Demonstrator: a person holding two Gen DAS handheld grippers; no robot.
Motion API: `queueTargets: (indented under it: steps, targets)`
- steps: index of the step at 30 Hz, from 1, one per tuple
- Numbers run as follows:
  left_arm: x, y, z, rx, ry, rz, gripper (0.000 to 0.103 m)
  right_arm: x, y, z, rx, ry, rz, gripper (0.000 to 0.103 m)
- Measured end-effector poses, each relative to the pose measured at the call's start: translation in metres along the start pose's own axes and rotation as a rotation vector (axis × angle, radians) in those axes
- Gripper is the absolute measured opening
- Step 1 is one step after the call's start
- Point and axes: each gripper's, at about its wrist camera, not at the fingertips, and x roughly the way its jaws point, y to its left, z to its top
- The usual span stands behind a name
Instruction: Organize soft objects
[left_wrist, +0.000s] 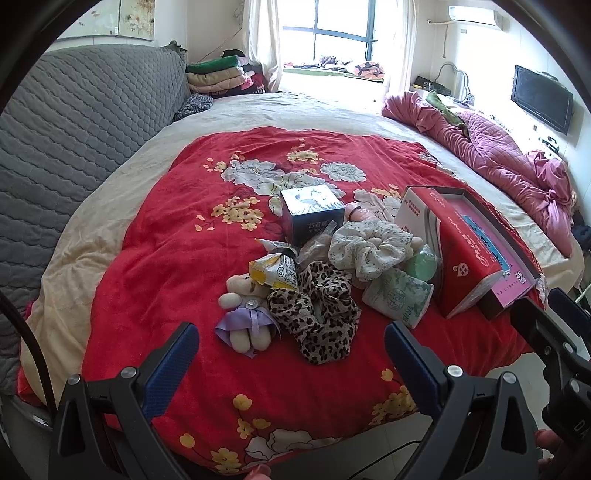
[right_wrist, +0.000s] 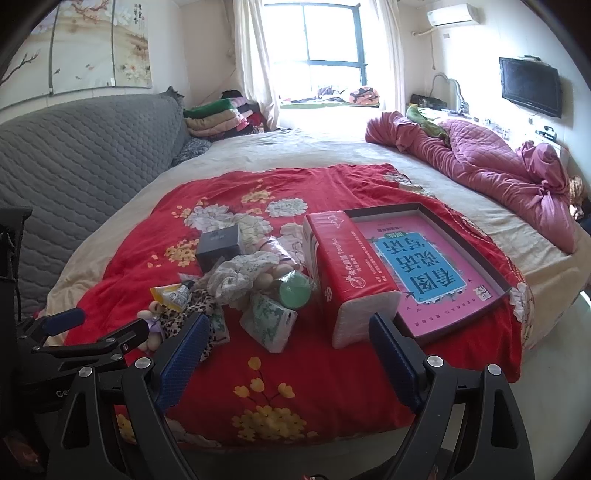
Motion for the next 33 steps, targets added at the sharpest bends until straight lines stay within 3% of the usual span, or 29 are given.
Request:
queueTargets:
  steps: [33]
  targets:
    - [0.002, 0.002, 0.002, 0.004, -0.007, -0.009, 0.101, 0.011, 0.002, 0.000, -0.011, 0.017, 0.010, 0.089]
